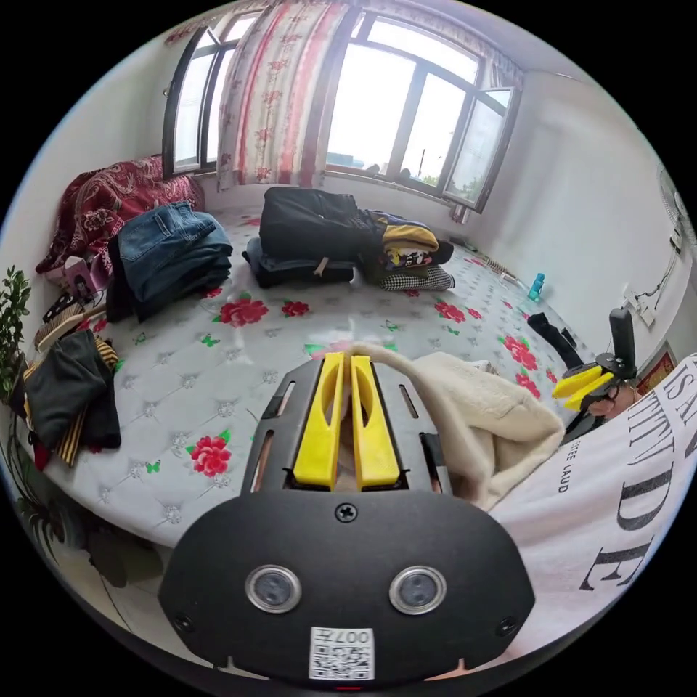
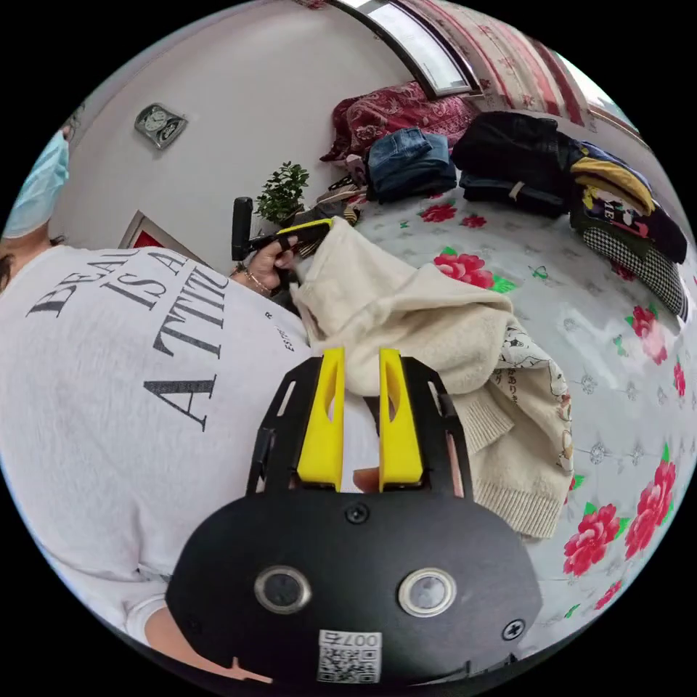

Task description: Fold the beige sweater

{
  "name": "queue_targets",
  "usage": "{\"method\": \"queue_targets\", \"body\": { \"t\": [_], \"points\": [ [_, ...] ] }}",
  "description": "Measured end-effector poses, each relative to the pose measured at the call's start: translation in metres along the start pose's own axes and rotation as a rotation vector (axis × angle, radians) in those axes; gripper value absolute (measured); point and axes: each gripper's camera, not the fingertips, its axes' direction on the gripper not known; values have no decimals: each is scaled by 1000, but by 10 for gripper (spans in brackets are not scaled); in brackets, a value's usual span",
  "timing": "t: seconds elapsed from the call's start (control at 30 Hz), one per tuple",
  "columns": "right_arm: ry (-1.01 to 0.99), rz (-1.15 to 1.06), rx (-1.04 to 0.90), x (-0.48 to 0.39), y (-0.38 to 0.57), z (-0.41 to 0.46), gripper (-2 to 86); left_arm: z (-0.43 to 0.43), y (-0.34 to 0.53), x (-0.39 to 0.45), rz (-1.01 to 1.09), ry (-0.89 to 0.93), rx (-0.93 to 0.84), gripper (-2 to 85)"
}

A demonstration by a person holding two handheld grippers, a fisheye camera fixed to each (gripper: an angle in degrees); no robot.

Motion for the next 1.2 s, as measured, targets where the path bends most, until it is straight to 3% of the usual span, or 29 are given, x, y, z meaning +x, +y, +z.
{"method": "queue_targets", "body": {
  "t": [0.1,0.2,0.3,0.43,0.5,0.6,0.7,0.83,0.97,1.07,1.2],
  "points": [
    [-6,51,192,1,2,-22,100,-9,25,30,31,-46,-68,-9],
    [25,22,160,-7,-25,-9,120,-27,47,45,14,-40,-47,-9],
    [28,28,-9,-16,-54,51,135,-45,58,53,-26,-44,-37,-9],
    [-14,155,-421,-9,-59,165,128,-72,73,68,-49,-45,-9,-9],
    [-3,132,-425,-12,-51,179,105,-81,80,73,-52,-50,-4,-9],
    [-74,111,-206,-14,-44,136,74,-101,90,76,-63,-90,1,-9],
    [-80,126,150,-11,-31,46,56,-133,93,64,-127,-91,52,-9],
    [16,135,598,-34,17,-82,41,-212,73,58,-188,-30,256,-9],
    [158,-44,1018,-117,85,-175,35,-314,51,107,-76,-37,545,-9],
    [325,-138,1202,-181,126,-213,32,-389,55,152,21,-101,776,-9],
    [496,-212,1293,-237,150,-226,31,-457,71,198,117,-195,1022,-9]
  ]
}}
